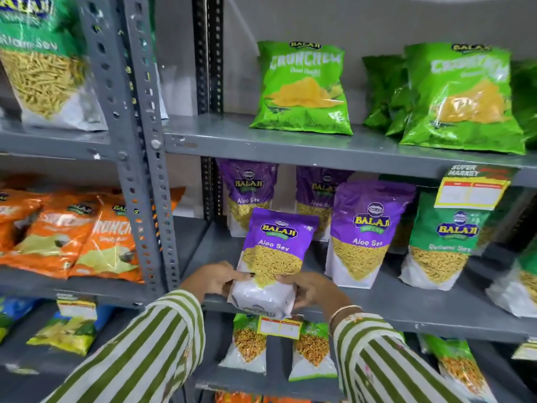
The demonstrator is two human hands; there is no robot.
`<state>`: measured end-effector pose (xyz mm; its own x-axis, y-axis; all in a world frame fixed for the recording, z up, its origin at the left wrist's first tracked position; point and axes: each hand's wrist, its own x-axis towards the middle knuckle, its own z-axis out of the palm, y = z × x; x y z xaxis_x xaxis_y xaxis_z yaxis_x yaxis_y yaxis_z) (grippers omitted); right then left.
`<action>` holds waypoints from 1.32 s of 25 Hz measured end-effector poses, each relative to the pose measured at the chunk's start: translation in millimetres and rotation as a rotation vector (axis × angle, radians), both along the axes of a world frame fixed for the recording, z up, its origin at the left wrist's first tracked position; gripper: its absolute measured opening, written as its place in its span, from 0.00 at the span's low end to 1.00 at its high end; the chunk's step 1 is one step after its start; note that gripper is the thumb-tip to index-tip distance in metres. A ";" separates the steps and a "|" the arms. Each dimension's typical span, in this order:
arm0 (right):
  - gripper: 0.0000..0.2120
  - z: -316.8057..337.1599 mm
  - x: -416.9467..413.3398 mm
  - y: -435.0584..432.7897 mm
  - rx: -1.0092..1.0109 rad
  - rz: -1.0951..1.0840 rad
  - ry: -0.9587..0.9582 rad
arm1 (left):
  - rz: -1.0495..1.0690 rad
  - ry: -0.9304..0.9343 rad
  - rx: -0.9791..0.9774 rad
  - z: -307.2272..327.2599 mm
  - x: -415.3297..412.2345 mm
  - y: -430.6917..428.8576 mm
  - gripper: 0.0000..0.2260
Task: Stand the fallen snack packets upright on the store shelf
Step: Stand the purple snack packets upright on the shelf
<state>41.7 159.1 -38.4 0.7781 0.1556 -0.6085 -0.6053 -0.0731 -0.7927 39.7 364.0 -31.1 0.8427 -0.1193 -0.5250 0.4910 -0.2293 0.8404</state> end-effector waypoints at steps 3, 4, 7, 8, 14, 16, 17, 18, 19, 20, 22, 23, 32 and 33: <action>0.10 15.6 -8.3 -13.0 -0.115 0.023 -0.193 | 0.034 -0.111 0.004 -8.0 -8.1 -8.2 0.10; 0.11 18.4 -12.4 -15.8 -0.116 0.015 -0.274 | 0.058 -0.183 0.033 -13.2 -10.0 -12.2 0.13; 0.31 12.3 -14.0 -21.3 -0.122 -0.012 -0.527 | 0.207 -0.369 0.133 -16.9 -25.4 -28.3 0.21; 0.42 8.0 -11.3 -21.8 -0.148 -0.017 -0.578 | 0.239 -0.404 0.138 -15.7 -30.2 -33.1 0.22; 0.40 20.5 -10.7 -18.2 -0.291 -0.025 -0.676 | 0.293 -0.494 0.204 0.9 -33.9 -40.7 0.24; 0.39 25.5 -5.8 -16.7 -0.330 -0.036 -0.700 | 0.297 -0.521 0.227 3.7 -24.8 -40.3 0.25; 0.39 26.6 -2.2 -16.7 -0.345 -0.046 -0.710 | 0.299 -0.523 0.240 4.9 -19.7 -40.5 0.25; 0.39 27.2 1.2 -16.5 -0.347 -0.056 -0.717 | 0.298 -0.526 0.248 6.1 -14.1 -41.1 0.25; 0.39 25.1 6.8 -16.2 -0.345 -0.067 -0.727 | 0.293 -0.529 0.255 6.0 -7.4 -41.2 0.25; 0.39 23.0 13.0 -15.4 -0.347 -0.070 -0.733 | 0.282 -0.532 0.265 3.6 1.7 -40.8 0.25; 0.40 14.9 26.2 -13.1 -0.341 -0.084 -0.735 | 0.256 -0.531 0.286 -2.7 18.5 -39.7 0.27; 0.40 6.2 34.9 -12.0 -0.338 -0.097 -0.731 | 0.246 -0.526 0.287 -7.3 26.7 -39.3 0.31; 0.55 -37.2 76.5 -11.7 -0.284 -0.072 -0.627 | 0.254 -0.423 0.128 -58.3 76.8 -29.3 0.36; 0.63 -46.5 78.0 -12.3 -0.297 -0.044 -0.598 | 0.195 -0.389 0.151 -58.4 75.0 -28.4 0.38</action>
<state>119.7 146.8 -84.9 0.9965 0.0085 -0.0828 -0.0755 -0.3255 -0.9425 114.7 335.6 -89.5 0.9798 0.1143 -0.1642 0.1915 -0.2983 0.9351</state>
